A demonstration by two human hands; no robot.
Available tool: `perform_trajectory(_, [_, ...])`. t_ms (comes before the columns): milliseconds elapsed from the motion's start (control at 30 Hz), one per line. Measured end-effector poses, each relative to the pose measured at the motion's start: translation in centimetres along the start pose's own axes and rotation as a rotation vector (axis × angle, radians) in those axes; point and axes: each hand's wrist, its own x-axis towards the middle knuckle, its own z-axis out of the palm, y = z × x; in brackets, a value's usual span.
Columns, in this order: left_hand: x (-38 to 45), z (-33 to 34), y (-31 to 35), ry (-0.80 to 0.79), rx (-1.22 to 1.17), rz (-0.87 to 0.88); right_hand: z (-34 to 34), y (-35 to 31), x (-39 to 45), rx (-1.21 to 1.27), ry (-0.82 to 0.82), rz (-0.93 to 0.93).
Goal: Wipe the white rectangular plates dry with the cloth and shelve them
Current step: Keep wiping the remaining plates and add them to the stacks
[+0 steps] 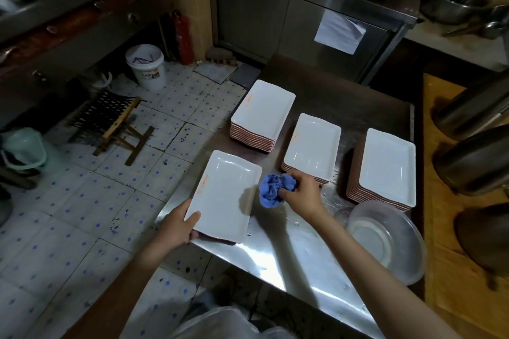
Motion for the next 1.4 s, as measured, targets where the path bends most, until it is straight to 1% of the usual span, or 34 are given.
perform_trajectory(200, [-0.6,-0.4,0.2,0.085,0.152,0.113,0.7,0.4,0.1,0.003,0.001,0.016])
perform_trajectory(333, [-1.0,-0.3,0.8,0.154,0.349,0.183,1.0,0.4,0.0,0.02,0.002,0.014])
perform_trajectory(633, [-0.9,-0.5,1.6,0.233,0.665,0.162,0.9,0.3,-0.1,0.026,0.012,0.03])
perform_trajectory(900, [-0.5,-0.4,1.2,0.297,0.731,0.174,0.3,0.4,-0.3,0.045,0.037,0.034])
perform_trajectory(1167, [0.2,0.4,2.0,0.371,0.705,0.2,-1.0,0.8,-0.1,0.073,0.064,0.056])
perform_trajectory(1267, [1.0,1.3,2.9,0.34,0.705,0.22,-1.9,1.1,-0.2,0.091,0.087,0.061])
perform_trajectory(1400, [2.3,3.4,5.2,0.267,0.673,0.303,-3.5,1.6,-0.1,0.072,0.127,0.056])
